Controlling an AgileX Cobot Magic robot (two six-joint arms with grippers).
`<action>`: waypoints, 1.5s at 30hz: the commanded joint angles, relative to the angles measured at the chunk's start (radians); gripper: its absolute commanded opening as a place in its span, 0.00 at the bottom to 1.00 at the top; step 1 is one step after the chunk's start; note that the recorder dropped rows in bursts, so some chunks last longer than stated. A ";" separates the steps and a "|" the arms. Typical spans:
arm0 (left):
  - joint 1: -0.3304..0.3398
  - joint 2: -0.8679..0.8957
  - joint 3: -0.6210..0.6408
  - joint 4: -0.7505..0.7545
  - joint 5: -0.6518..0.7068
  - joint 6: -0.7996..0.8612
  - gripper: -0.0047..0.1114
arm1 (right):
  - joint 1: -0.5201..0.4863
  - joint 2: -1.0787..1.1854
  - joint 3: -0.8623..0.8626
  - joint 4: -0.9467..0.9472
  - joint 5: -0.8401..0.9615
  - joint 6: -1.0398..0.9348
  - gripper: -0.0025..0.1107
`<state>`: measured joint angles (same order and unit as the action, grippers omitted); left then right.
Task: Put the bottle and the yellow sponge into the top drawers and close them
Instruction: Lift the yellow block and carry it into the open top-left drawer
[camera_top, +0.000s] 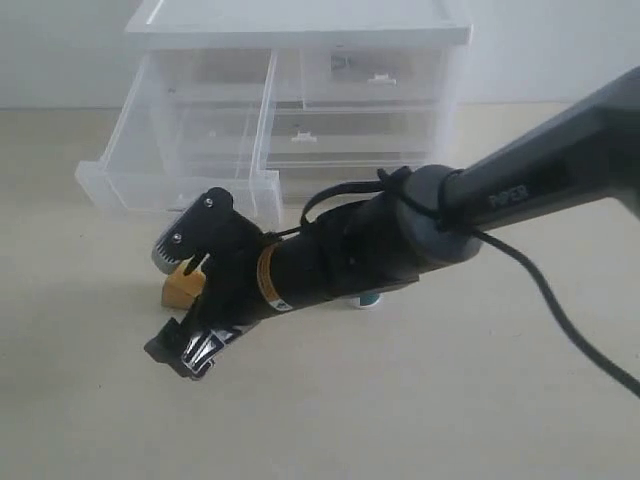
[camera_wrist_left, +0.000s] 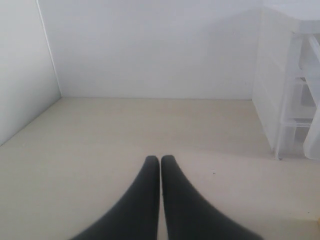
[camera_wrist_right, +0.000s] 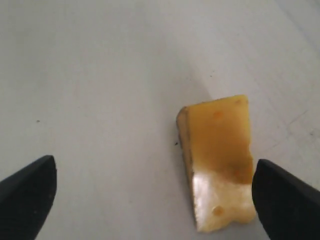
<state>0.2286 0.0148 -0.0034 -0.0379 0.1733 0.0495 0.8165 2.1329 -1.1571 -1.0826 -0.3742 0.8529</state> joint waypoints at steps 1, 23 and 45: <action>-0.007 0.004 0.003 0.002 -0.016 -0.001 0.07 | 0.001 0.052 -0.069 -0.002 0.041 -0.037 0.88; -0.007 0.004 0.003 0.002 -0.023 -0.001 0.07 | 0.112 -0.265 0.125 -0.449 -0.309 0.483 0.08; -0.007 0.004 0.003 0.002 -0.027 -0.001 0.07 | 0.030 -0.245 -0.221 -0.347 0.549 0.499 0.08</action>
<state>0.2286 0.0148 -0.0034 -0.0379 0.1573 0.0495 0.8492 1.8803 -1.3635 -1.4344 0.1589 1.3463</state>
